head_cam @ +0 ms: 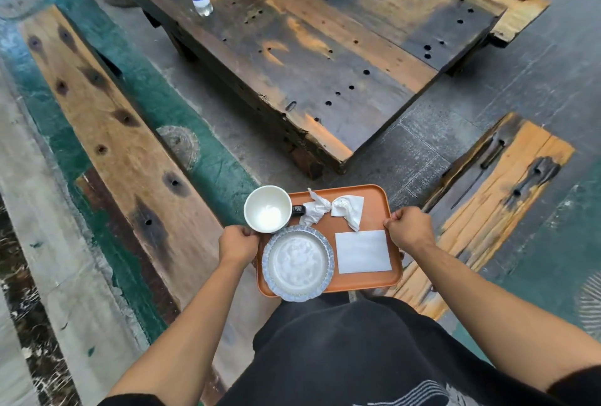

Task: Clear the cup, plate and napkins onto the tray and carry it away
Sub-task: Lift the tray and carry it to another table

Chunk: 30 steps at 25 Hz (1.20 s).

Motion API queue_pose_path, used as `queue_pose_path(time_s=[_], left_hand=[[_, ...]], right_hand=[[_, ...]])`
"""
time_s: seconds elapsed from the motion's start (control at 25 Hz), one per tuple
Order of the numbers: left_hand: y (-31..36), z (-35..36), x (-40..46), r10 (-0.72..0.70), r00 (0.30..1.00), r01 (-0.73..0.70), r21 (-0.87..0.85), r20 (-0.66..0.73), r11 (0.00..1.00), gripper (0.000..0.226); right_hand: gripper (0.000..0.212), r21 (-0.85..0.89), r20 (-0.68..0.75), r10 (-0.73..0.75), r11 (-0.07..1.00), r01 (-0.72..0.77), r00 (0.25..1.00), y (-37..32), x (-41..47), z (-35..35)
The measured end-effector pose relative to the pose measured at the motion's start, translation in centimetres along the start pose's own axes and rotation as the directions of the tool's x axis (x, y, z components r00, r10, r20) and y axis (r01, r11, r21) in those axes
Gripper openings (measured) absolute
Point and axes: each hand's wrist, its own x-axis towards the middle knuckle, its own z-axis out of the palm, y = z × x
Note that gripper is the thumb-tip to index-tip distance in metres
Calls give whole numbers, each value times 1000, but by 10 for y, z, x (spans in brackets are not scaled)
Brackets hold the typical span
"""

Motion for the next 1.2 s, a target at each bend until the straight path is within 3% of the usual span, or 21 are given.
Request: queue_pose_path(time_s=[0.28,0.84,1.2], left_hand=[[51,-9,76,34,999,-35,33,42,999,23],[182,-66,254,243,936,-293,182,256,939,22],[239,-53,302,301,896,-381,217,328,899,38]], right_hand=[[30,48,-37,65,997,-63,997,-42,46,0],[21,216,-167,340,928,-302,926,-158,103,29],[20,281,-165,456,872,-401,875,-172,127,30]])
